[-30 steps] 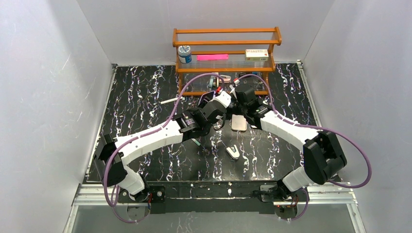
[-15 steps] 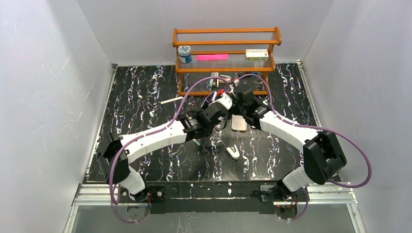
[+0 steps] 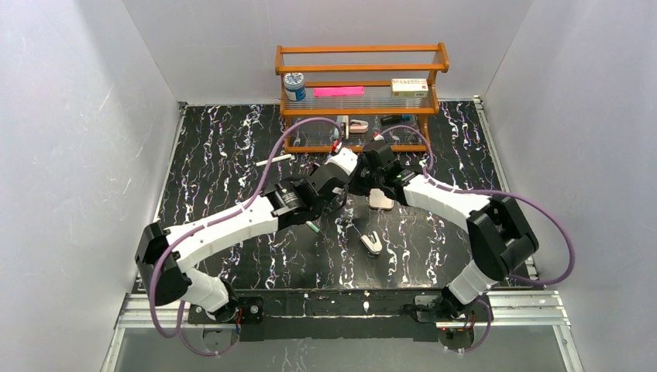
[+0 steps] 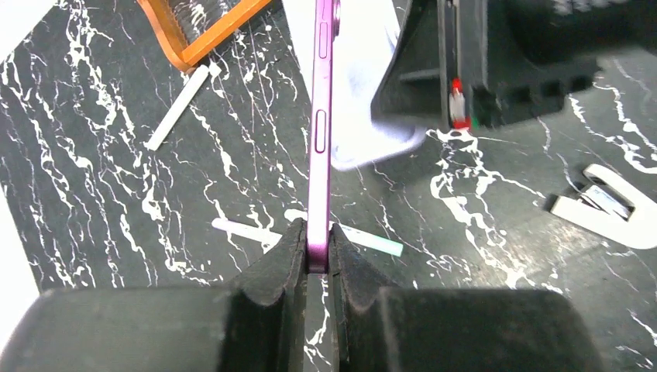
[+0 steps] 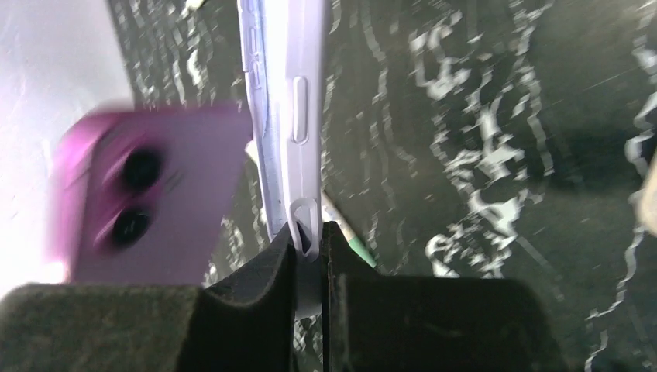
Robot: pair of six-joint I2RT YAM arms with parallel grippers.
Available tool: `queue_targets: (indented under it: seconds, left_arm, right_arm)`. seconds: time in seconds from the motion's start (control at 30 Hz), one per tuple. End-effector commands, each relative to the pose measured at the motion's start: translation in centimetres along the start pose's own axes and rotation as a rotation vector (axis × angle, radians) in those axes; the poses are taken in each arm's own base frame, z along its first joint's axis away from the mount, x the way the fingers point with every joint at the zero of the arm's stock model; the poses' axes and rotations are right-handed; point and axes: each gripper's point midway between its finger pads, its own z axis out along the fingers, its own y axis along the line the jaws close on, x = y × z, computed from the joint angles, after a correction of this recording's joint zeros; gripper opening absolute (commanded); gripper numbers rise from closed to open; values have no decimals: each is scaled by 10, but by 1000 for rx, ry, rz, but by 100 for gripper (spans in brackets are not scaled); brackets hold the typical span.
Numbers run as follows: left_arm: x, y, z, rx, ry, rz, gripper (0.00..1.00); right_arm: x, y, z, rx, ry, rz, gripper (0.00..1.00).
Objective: Take the phone out of the phone case
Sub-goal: Remove the phone case from the phone, then place the phone case at the center of the board.
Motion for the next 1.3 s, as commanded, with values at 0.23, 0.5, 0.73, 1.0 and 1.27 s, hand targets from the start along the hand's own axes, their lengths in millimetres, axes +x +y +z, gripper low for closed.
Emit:
queue_targets:
  seconds: [0.23,0.5,0.73,1.0,1.27]
  left_arm:
    - [9,54,-34,-146,-18,-121,0]
    - [27,66,-32,-162,8,-172,0]
    - [25,66,-29,-160,4,-188,0]
    - [26,63,-26,-148,11,-185,0]
    - [20,57,-24,-118,-1,-199,0]
  right_arm:
    - [-49,-36,17,48,-117,-54,1]
    - [-46,-64,24,100,-27,-49,1]
    - [-28,-88,31,159,58,-11,1]
    - [-17,-108,32,219,88,-14,21]
    - [-23,-106,22,261,88,-36,44]
